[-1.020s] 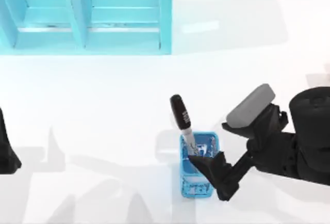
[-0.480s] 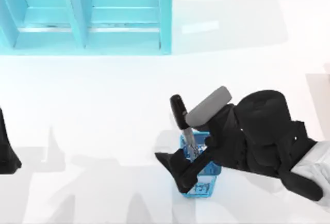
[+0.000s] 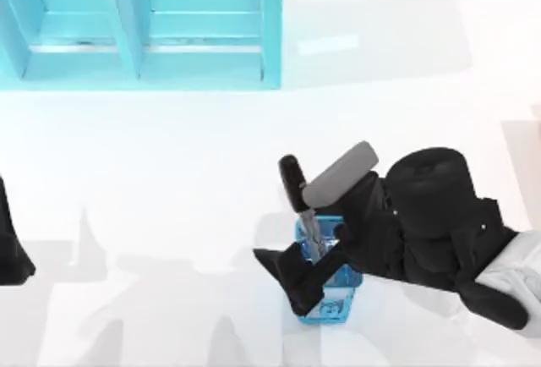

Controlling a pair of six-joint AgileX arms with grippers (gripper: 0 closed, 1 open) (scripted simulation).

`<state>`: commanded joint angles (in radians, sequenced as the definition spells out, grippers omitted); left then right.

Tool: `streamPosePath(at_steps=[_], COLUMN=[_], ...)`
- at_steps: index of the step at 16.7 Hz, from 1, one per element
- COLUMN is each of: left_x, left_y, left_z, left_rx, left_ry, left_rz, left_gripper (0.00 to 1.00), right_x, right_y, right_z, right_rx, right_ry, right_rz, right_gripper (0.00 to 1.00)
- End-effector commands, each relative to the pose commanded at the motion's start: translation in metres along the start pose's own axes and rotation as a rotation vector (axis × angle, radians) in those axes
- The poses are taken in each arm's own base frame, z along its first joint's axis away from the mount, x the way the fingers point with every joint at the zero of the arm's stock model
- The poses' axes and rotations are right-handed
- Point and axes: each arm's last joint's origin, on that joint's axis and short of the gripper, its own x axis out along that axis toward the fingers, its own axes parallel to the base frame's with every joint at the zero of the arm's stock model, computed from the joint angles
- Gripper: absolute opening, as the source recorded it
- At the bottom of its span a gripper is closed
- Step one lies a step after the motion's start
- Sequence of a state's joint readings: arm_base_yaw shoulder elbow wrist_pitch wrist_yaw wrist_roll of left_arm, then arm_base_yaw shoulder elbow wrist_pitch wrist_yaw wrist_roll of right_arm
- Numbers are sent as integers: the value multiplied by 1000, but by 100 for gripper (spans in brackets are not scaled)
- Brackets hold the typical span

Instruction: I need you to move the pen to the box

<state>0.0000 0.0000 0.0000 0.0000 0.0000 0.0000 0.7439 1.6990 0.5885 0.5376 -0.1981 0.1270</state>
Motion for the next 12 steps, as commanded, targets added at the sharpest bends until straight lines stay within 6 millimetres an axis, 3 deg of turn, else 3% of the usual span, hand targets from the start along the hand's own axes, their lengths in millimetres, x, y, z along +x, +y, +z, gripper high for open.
streamPosePath(at_steps=[8, 12], left_x=[0, 0], left_y=[0, 0], left_z=[0, 0], left_rx=[0, 0], left_ry=[0, 0], left_rz=[0, 0], left_gripper=[100, 100], right_x=[0, 0], right_y=[0, 0], right_z=[0, 0], right_rx=[0, 0], right_ry=[0, 0], right_rz=[0, 0], right_gripper=[2, 0])
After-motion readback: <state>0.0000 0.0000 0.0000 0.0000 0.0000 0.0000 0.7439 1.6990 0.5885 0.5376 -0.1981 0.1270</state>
